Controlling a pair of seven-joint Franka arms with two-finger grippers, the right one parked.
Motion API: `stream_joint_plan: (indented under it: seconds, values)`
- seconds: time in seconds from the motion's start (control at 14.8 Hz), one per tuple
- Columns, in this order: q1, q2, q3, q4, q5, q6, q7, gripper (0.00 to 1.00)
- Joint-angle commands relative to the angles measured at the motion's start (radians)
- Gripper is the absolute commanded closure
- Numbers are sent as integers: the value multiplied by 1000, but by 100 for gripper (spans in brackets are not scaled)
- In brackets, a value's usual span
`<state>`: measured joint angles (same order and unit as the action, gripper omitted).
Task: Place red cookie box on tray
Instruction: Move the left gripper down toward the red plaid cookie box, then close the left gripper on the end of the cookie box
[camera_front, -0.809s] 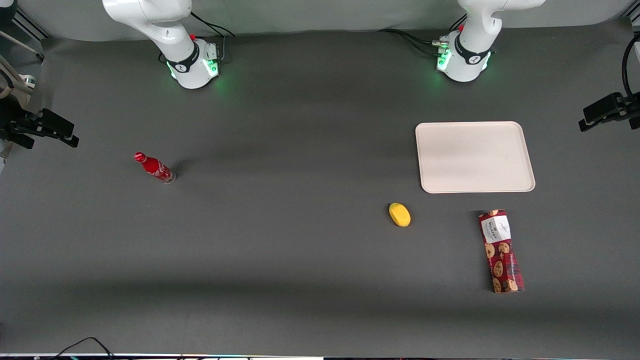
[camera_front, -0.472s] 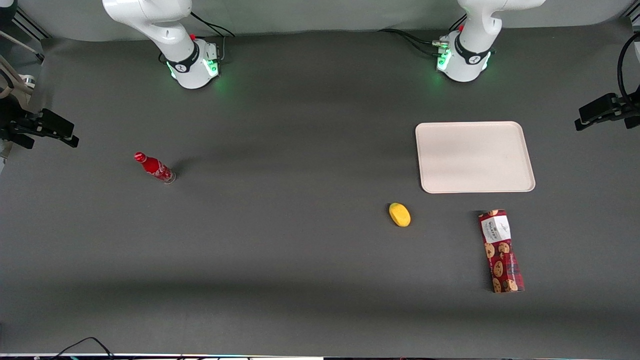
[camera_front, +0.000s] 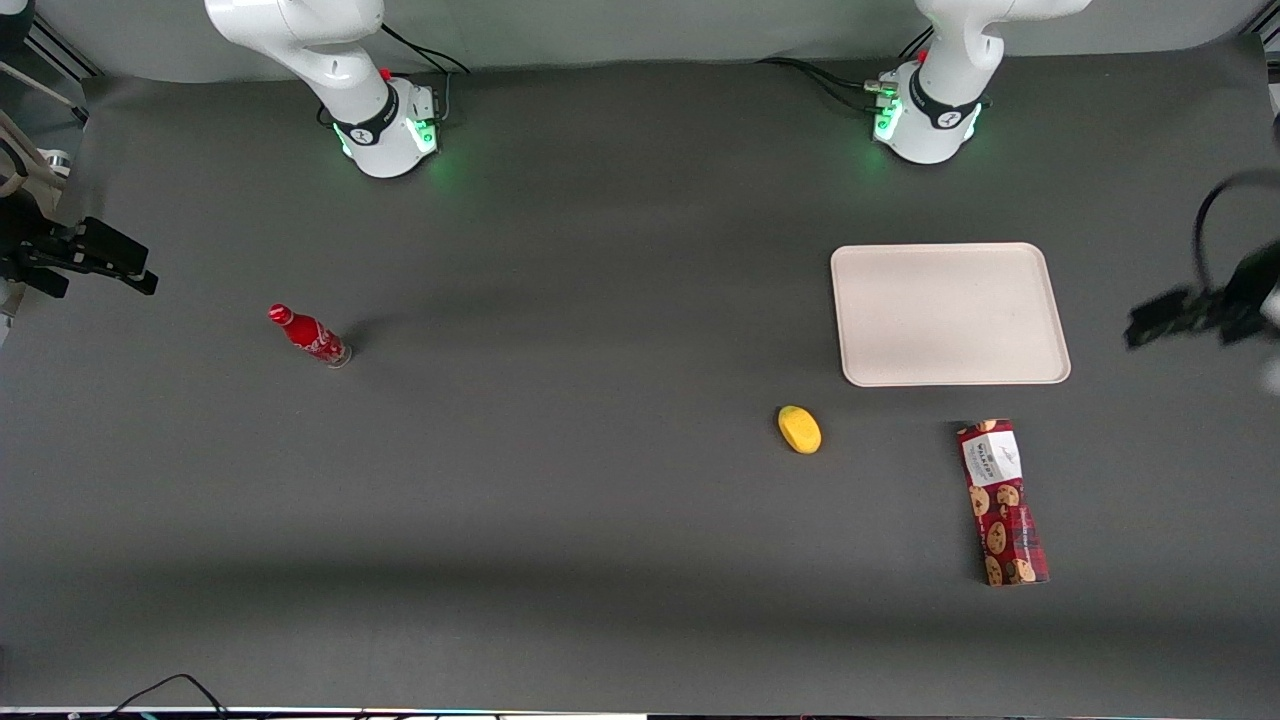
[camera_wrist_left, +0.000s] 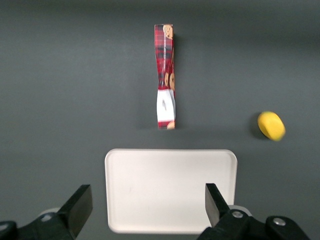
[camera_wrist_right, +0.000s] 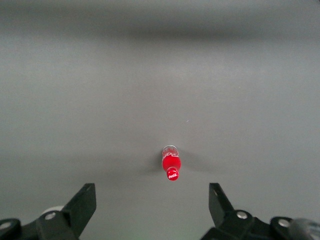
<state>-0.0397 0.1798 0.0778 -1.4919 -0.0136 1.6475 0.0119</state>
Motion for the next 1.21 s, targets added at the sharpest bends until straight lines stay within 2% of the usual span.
stream_joint_plan:
  seconds: [0.0, 0.13, 0.4, 0.54, 0.81, 0.88, 1.01, 1.08, 1.15]
  values:
    - [-3, 226, 4, 22, -9, 189, -6, 0]
    - [-3, 338, 4, 22, -8, 325, -4, 0]
    - [-2, 484, 2, 22, -11, 489, -1, 0]
    - [-2, 532, 0, 19, -14, 549, -15, 0]
    - [-5, 558, -3, -22, -72, 621, -20, 0]
    - [-8, 558, -3, -30, -94, 632, -21, 14]
    - [-11, 560, -3, -30, -100, 632, -15, 71]
    - [-11, 560, -3, -31, -100, 630, -13, 94]
    - [-9, 560, -3, -30, -100, 623, -7, 100]
